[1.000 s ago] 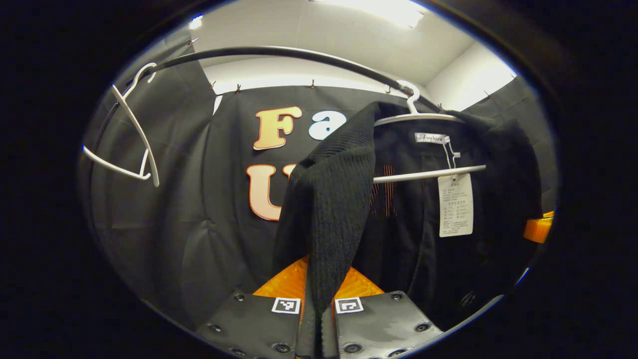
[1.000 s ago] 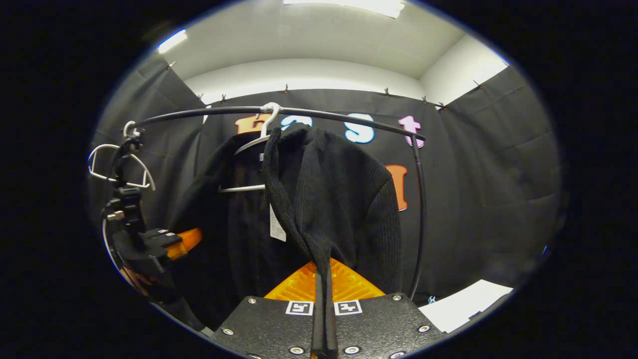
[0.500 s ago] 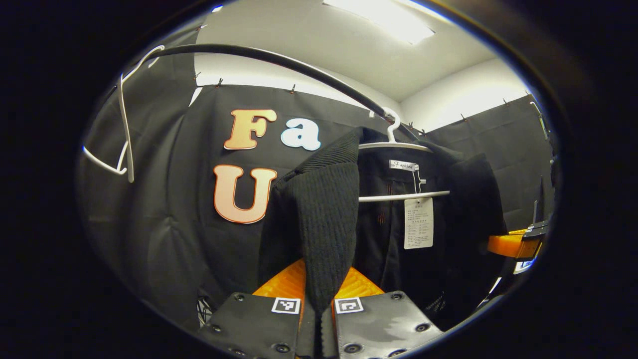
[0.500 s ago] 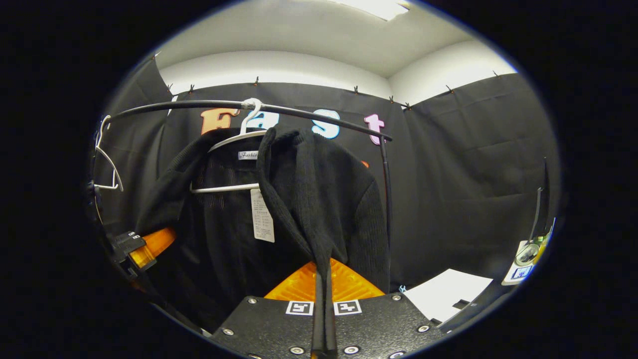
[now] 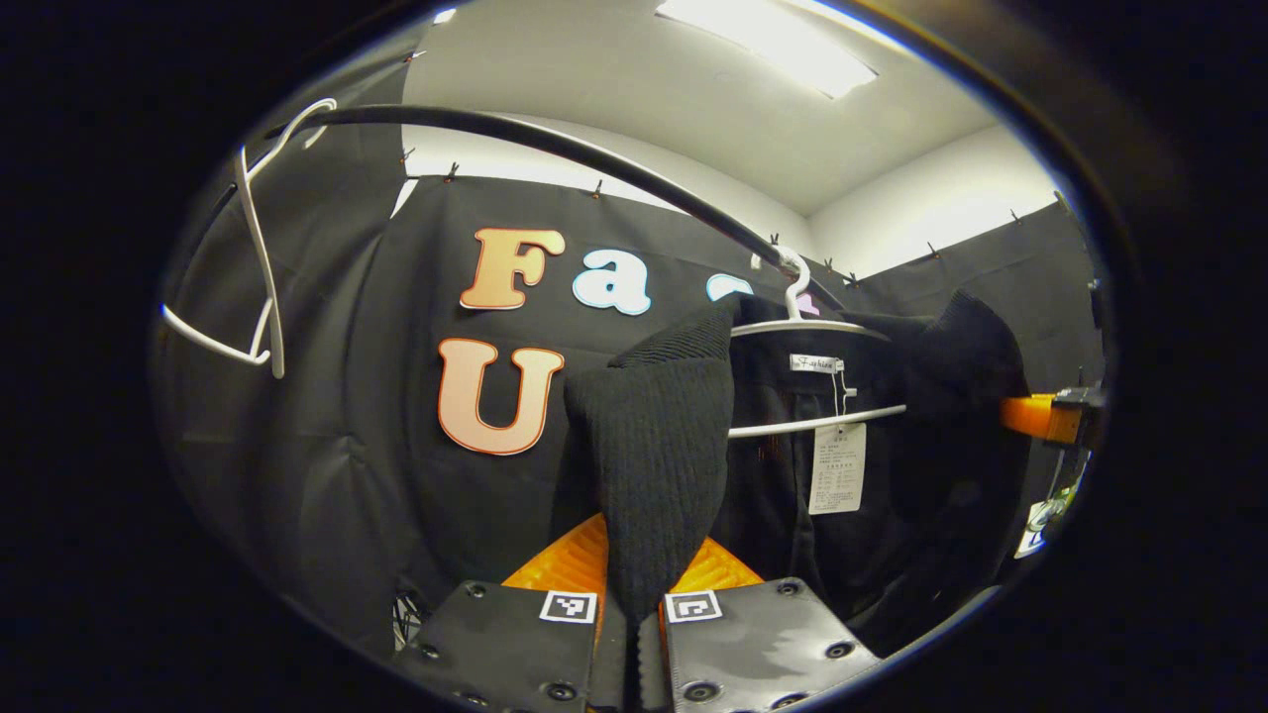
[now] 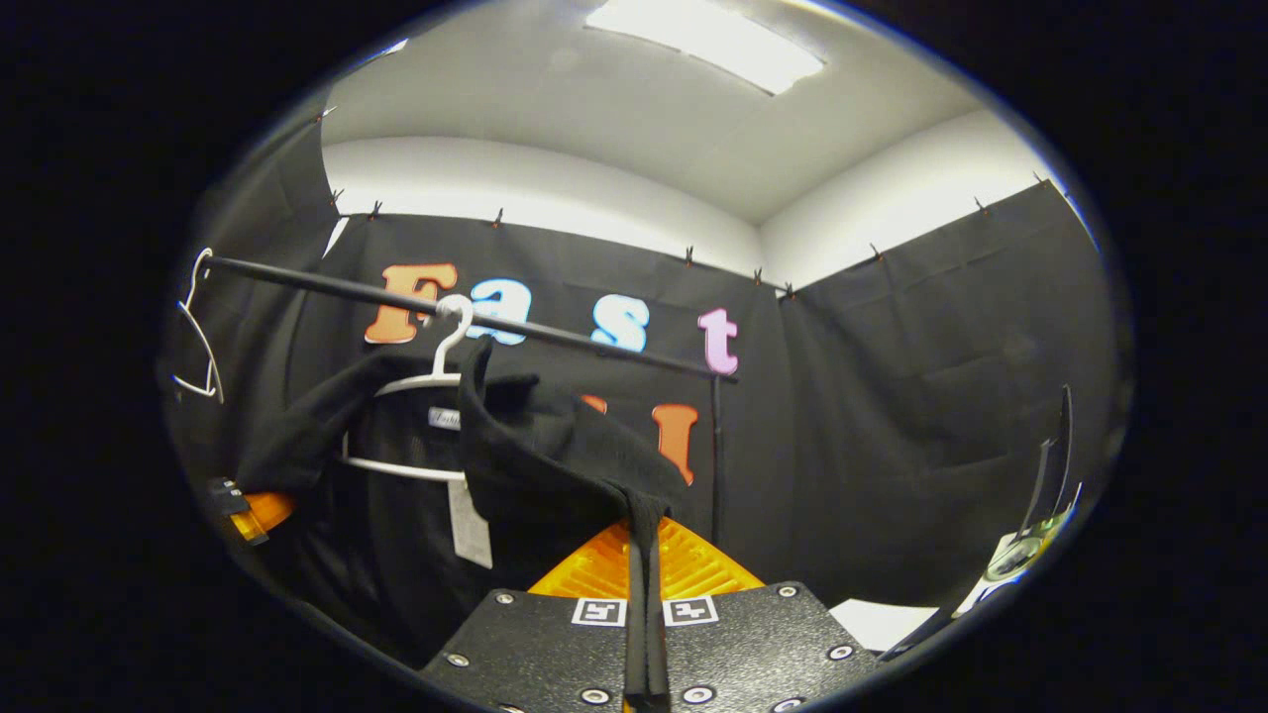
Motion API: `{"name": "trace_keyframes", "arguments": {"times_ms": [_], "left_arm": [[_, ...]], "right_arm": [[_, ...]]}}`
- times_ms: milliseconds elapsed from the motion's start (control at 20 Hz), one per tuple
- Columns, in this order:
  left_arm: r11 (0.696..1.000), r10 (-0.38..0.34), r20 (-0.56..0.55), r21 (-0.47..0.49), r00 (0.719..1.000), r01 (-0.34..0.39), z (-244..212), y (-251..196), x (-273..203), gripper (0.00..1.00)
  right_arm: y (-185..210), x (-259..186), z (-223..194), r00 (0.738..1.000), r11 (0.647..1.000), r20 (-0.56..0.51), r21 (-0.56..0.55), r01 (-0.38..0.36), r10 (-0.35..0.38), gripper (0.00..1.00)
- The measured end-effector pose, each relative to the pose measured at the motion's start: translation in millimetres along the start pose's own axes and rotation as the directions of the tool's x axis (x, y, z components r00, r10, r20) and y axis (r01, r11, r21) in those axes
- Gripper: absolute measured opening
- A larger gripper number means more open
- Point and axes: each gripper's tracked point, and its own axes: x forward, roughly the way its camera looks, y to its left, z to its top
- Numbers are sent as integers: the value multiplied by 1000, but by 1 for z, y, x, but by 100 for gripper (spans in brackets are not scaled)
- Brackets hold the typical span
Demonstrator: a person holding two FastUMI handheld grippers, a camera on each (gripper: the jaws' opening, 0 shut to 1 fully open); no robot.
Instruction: Grasp the clothes on the hanger with both hands and then place them into the laundry hamper below.
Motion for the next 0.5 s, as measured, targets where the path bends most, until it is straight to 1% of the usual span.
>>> {"name": "trace_keyframes", "arguments": {"times_ms": [50,150,200,250,300,350,400,450,500], "left_arm": [[1000,12,4,-2,1000,-12,1,4,-1,11],[999,24,15,-22,1000,-23,5,6,0,11],[999,23,20,-37,1000,-23,7,5,0,14],[998,27,24,-49,999,-26,8,5,-1,14],[998,32,29,-55,999,-31,9,6,-2,11],[998,36,36,-58,999,-34,12,5,-2,14],[998,40,42,-57,998,-38,14,6,-2,14],[998,43,47,-56,998,-41,14,6,-1,11],[997,45,50,-58,998,-42,16,7,1,11]], "right_arm": [[-1,8,14,999,1000,32,-14,4,-3,0],[-6,22,32,998,999,58,-37,6,-4,0],[-5,29,44,997,999,79,-43,-6,10,0],[-5,36,55,995,998,99,-54,-16,21,6],[-8,42,67,993,997,118,-74,-17,26,0],[-18,50,80,990,995,137,-100,-11,25,7],[-23,61,89,988,992,151,-126,1,19,0],[-29,70,91,990,989,142,-145,12,9,0],[-34,81,95,990,987,140,-157,16,6,0]]}}
